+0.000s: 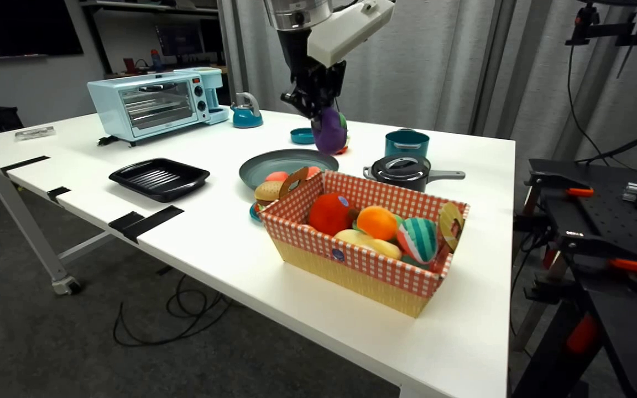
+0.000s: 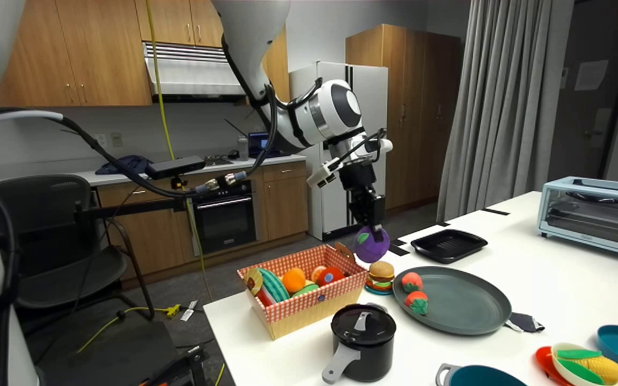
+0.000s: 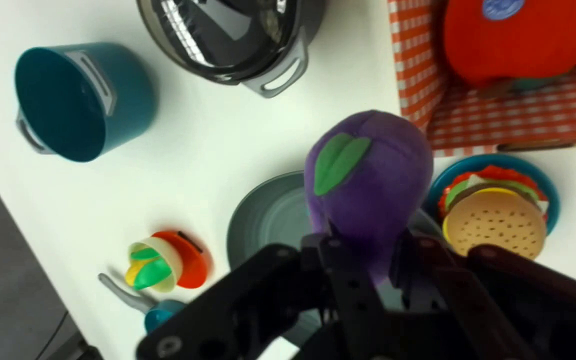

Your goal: Remove the purple and orange plushies from the box

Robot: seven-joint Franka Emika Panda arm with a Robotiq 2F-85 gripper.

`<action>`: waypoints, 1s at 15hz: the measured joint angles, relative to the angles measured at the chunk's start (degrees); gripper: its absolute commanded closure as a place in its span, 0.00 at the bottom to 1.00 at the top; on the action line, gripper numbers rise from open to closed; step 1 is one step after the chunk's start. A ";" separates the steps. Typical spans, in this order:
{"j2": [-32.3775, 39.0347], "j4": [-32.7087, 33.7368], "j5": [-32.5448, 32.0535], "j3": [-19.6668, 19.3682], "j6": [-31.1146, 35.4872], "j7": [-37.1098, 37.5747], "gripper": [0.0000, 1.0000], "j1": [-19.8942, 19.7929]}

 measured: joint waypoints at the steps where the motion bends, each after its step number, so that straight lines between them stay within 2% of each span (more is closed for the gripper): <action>1: 0.55 0.25 -2.84 -0.57 -0.56 2.91 0.95 0.34; 3: 1.84 1.32 -7.27 -1.30 -2.81 8.54 0.95 0.90; 6: 4.10 4.04 -10.01 -1.36 -7.16 14.21 0.95 1.02; 11: 8.24 9.92 -10.03 -1.35 -12.51 17.32 0.95 0.94; 15: 10.97 14.05 -10.03 -1.54 -14.29 17.35 0.95 0.35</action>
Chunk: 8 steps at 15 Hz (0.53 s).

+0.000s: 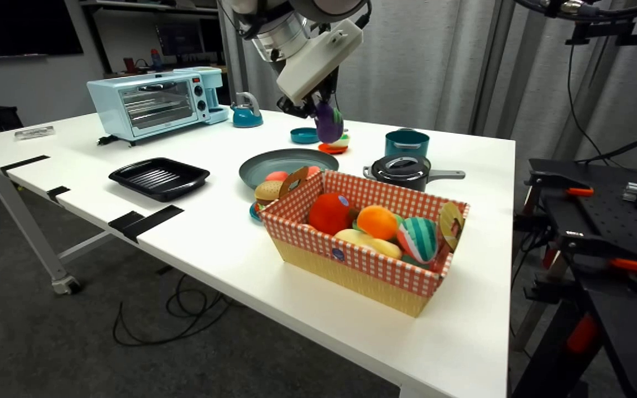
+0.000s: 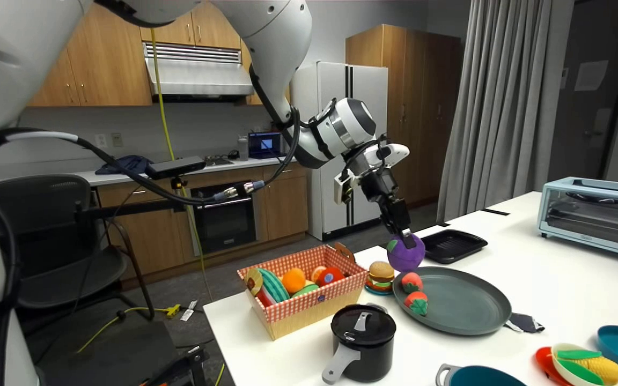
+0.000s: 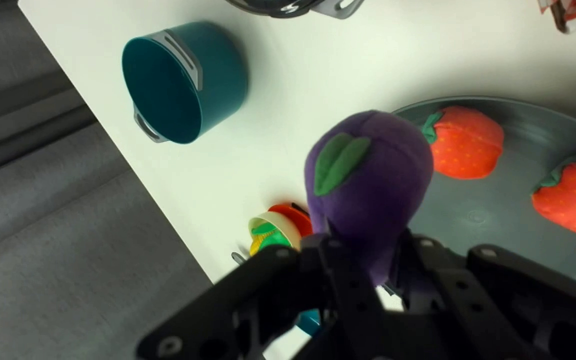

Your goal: Remove the purple and orange plushies from the box

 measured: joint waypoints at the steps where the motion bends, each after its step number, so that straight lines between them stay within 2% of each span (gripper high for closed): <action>1: 0.52 0.87 0.00 -0.11 -0.10 0.00 0.95 -0.22; 7: 3.40 6.49 0.01 -0.45 -0.94 -0.18 0.95 -1.56; 8: 3.99 7.80 0.02 -0.35 -1.55 -0.27 0.69 -1.55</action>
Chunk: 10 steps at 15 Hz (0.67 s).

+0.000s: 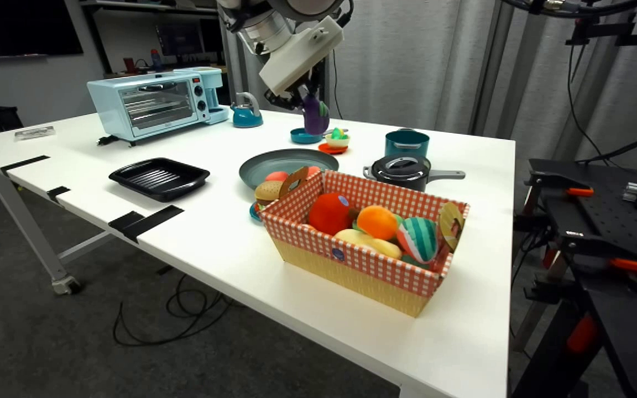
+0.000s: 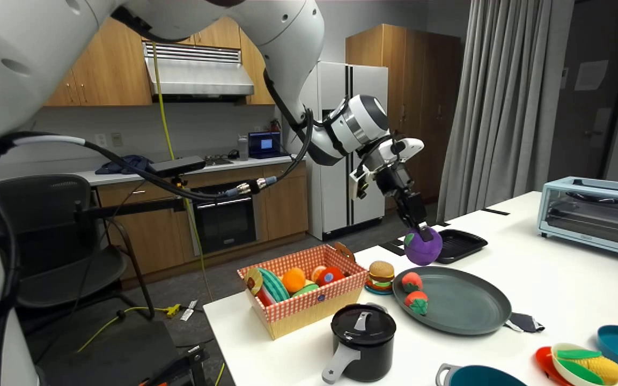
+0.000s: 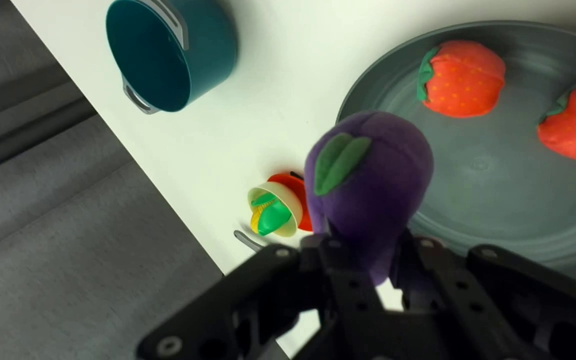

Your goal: Remove the purple and orange plushies from the box

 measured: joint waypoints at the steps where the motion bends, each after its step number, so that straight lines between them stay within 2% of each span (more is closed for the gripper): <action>1: 0.59 1.26 0.01 0.17 -0.67 -0.06 0.53 0.02; 2: 1.20 2.54 0.08 0.32 -1.37 -0.22 0.48 0.03; 8: 4.03 7.36 0.31 0.61 -3.51 -1.05 0.02 0.00; 10: 4.59 7.98 0.31 0.57 -3.55 -1.16 0.00 -0.03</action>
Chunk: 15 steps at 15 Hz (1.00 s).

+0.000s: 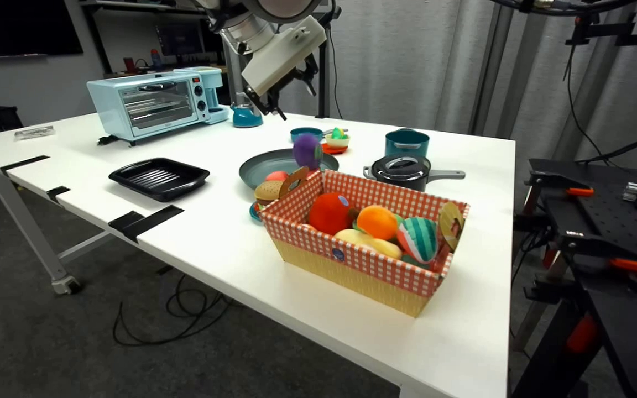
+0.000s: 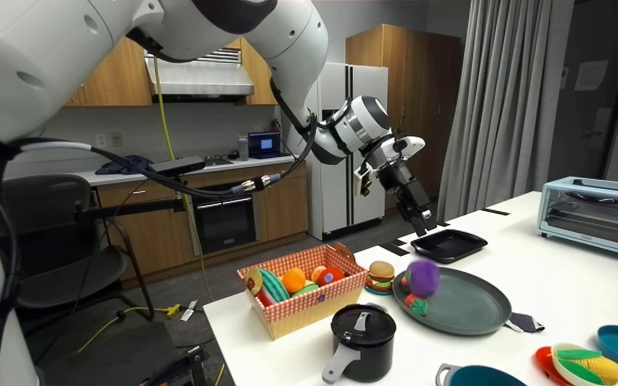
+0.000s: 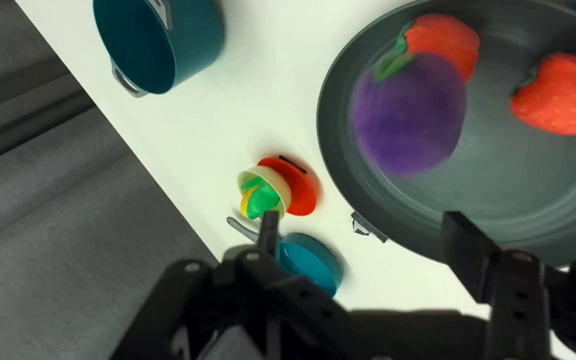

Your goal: Remove the purple and orange plushies from the box

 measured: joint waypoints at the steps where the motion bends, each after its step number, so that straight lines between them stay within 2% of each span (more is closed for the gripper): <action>1: 0.23 0.23 0.00 -0.01 0.00 -0.04 0.00 -0.01; 7: 0.43 0.40 0.86 0.36 0.00 -0.18 0.00 0.02; 15: -0.05 -0.94 5.62 2.40 0.08 -0.09 0.00 1.03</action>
